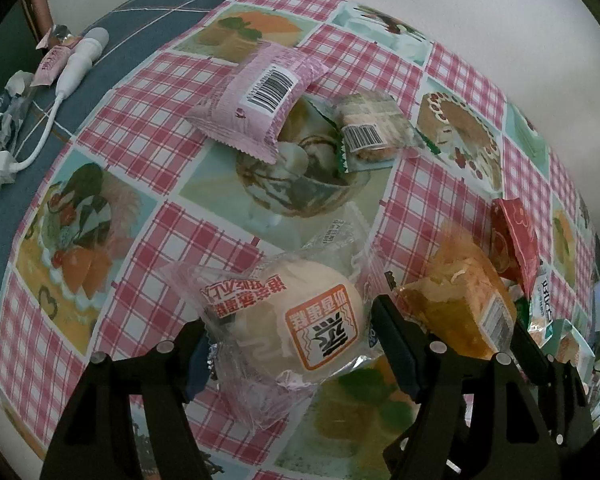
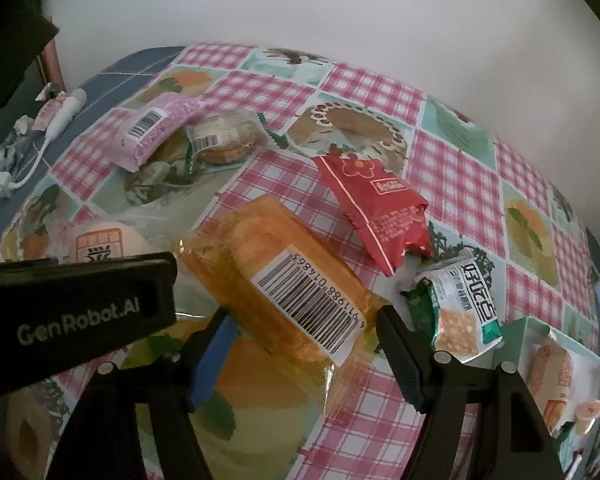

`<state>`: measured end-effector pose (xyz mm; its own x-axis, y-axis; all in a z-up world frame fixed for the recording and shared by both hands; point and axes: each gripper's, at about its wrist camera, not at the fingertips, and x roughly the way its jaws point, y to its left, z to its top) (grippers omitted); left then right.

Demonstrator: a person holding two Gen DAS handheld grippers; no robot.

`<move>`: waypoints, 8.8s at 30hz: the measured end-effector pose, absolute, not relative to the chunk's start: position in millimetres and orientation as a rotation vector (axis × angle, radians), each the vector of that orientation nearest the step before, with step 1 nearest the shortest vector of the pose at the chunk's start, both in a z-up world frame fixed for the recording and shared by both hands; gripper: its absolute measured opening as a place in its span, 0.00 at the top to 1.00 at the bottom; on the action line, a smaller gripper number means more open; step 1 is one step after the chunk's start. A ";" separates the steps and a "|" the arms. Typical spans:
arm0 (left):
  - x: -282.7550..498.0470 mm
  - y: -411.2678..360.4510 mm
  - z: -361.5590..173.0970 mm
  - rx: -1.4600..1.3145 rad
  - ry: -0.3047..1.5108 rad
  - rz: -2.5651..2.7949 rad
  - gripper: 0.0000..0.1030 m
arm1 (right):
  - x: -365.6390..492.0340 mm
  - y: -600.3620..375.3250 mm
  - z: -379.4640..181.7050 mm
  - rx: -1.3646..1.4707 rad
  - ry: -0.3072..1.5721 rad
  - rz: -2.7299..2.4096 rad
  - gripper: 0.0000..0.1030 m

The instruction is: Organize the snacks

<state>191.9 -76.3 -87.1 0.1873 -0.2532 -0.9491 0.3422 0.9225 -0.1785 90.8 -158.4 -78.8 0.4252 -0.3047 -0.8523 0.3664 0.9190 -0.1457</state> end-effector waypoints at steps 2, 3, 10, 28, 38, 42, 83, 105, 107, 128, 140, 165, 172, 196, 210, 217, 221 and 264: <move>191.8 -75.5 -87.2 0.079 1.318 -0.419 0.28 | 91.8 -157.3 -79.0 0.064 1.048 -0.423 0.27; 191.6 -75.5 -87.3 0.079 1.318 -0.419 0.28 | 92.6 -157.6 -79.2 0.065 1.047 -0.423 0.27; 191.8 -76.8 -87.5 0.064 1.320 -0.420 0.28 | 88.6 -160.3 -77.0 0.108 1.027 -0.426 0.42; 185.0 -67.7 -77.1 -0.008 1.307 -0.419 0.41 | 61.8 -188.4 -51.3 0.260 0.985 -0.444 0.51; 176.4 -66.8 -70.1 -0.035 1.312 -0.451 0.48 | 35.1 -193.5 -31.3 0.288 0.957 -0.457 0.52; 175.3 -67.8 -68.3 -0.040 1.311 -0.457 0.50 | 25.0 -195.5 -22.7 0.285 0.942 -0.466 0.52; 99.0 -118.6 39.1 -0.067 1.115 -0.683 0.54 | -88.6 -262.9 33.0 0.389 0.795 -0.606 0.58; -22.9 -223.5 54.3 0.172 1.086 -0.963 0.54 | -210.2 -357.1 31.5 0.578 0.716 -0.851 0.59; -32.1 -229.7 53.5 0.199 1.083 -0.979 0.54 | -214.8 -360.6 30.7 0.584 0.716 -0.860 0.62; -64.2 -258.3 5.3 0.330 1.227 -1.008 0.53 | -214.8 -371.8 -0.4 0.657 0.810 -0.871 0.63; -68.9 -263.2 -7.4 0.397 1.251 -0.981 0.44 | -214.9 -374.2 -6.8 0.671 0.840 -0.889 0.62; 52.7 -184.8 -3.4 0.240 1.196 -0.636 0.21 | -176.8 -339.7 18.8 0.519 0.855 -0.844 0.35; 98.0 -140.0 -12.5 0.171 1.208 -0.470 0.19 | -152.4 -322.9 12.3 0.492 0.868 -0.782 0.13; 151.0 -70.0 -9.3 0.028 1.166 -0.363 0.04 | -84.8 -264.4 12.1 0.390 0.809 -0.656 0.00; 190.5 -14.0 -16.1 -0.079 1.143 -0.301 0.04 | -37.9 -229.1 -1.9 0.348 0.823 -0.565 0.00; 205.2 7.2 -19.7 -0.133 1.131 -0.283 0.04 | -23.9 -224.2 -10.3 0.367 0.838 -0.550 0.00; 211.3 12.6 -21.3 -0.136 1.134 -0.275 0.04 | -21.0 -224.5 -9.9 0.351 0.832 -0.556 0.00; 310.3 -94.2 -57.0 0.241 1.168 -0.496 0.04 | 130.4 -281.2 -39.3 0.588 1.046 -0.470 0.00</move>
